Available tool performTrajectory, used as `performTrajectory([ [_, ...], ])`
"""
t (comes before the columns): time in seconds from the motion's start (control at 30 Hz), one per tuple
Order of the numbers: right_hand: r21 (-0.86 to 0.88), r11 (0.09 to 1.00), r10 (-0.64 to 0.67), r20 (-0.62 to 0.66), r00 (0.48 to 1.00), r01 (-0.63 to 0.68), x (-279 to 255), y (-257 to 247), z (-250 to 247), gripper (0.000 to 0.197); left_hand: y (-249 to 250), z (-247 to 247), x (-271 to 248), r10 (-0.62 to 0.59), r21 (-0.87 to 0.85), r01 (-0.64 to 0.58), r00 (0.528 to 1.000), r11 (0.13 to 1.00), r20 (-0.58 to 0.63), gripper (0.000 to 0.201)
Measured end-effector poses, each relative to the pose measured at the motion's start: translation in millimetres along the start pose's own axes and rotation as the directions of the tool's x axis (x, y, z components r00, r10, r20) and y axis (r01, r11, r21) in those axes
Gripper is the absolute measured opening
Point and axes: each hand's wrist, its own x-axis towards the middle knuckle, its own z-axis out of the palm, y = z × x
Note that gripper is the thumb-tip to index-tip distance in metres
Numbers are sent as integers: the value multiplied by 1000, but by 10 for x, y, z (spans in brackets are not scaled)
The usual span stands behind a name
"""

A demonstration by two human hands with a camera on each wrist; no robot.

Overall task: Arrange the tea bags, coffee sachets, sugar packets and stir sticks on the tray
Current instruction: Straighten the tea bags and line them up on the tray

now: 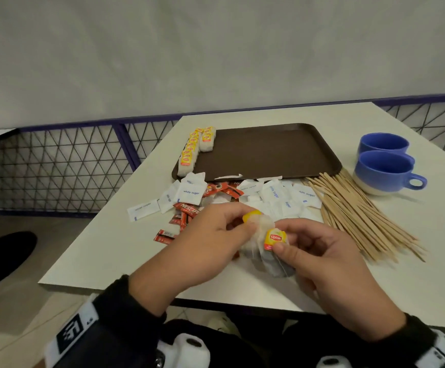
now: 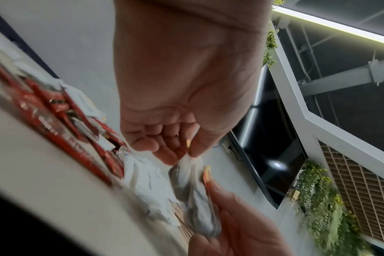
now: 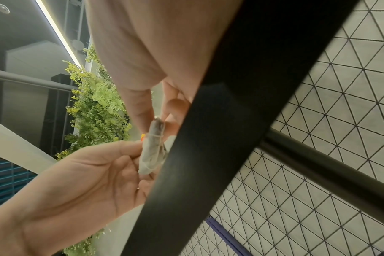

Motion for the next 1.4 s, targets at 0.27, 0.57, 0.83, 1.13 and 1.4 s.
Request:
performTrajectory([
  [0.27,-22,999,-23,62,998,24,-23,-21,2,15,-204,296,-158,0,-233,-65,963,970,-269,33],
  [0.57,-56,998,-29,58,998,32,-34,-7,-9,17,-330,428,-231,42,-331,-189,914,925,-403,21],
  [0.83,-116,993,-4,45,999,9,-37,-3,-4,9,-383,447,-263,93,-337,-236,916,911,-390,28],
  [1.13,-196,980,-8,58,998,19,-36,17,-21,12,-388,454,-274,97,-384,-284,893,879,-439,22],
  [1.4,-285,958,-27,37,999,37,-34,49,-21,10,-412,478,-313,131,-300,-296,875,907,-467,21],
])
